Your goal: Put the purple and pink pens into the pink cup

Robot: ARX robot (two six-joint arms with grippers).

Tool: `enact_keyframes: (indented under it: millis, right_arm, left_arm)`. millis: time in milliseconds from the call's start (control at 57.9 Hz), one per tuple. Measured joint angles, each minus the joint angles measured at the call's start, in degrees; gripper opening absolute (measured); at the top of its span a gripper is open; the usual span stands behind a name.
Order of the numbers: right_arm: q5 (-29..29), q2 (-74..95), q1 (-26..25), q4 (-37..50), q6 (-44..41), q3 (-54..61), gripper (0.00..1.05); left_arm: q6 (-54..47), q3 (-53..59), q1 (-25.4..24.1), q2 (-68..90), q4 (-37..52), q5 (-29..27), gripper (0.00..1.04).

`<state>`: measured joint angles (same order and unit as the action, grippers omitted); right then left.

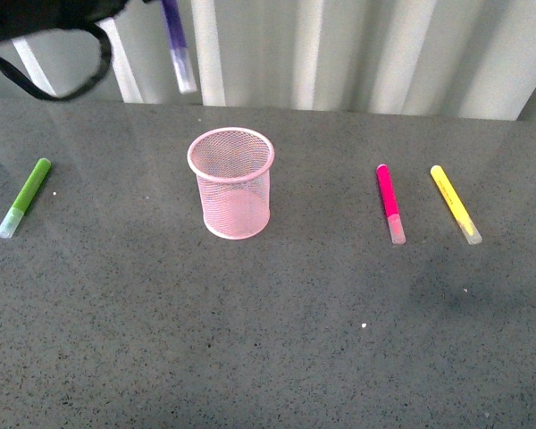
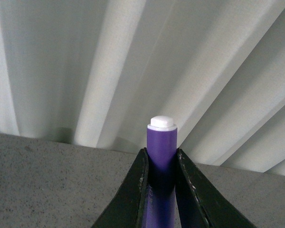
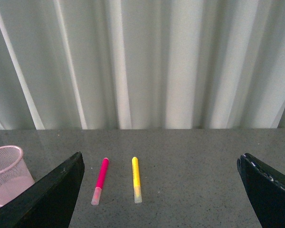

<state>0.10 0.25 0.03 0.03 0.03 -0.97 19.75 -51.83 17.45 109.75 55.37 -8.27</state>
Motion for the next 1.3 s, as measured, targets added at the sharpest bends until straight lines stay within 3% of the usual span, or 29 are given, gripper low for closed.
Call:
enact_keyframes:
  millis: [121,294,932,1295]
  right_arm:
    - [0.0,0.0,0.0,0.0,0.0,0.0,0.98]
    - [0.0,0.0,0.0,0.0,0.0,0.0,0.98]
    - [0.0,0.0,0.0,0.0,0.0,0.0,0.98]
    - [0.0,0.0,0.0,0.0,0.0,0.0,0.98]
  left_arm:
    - [0.8,-0.3,2.4,4.4,1.6,-4.6,0.13]
    - [0.9,-1.6,3.8,7.9,3.9,-6.5,0.13]
    - [2.4,-2.9,5.3,11.5,2.9,-7.2,0.13]
    - [2.9,-1.8,5.0,11.3,2.0,-6.4,0.71]
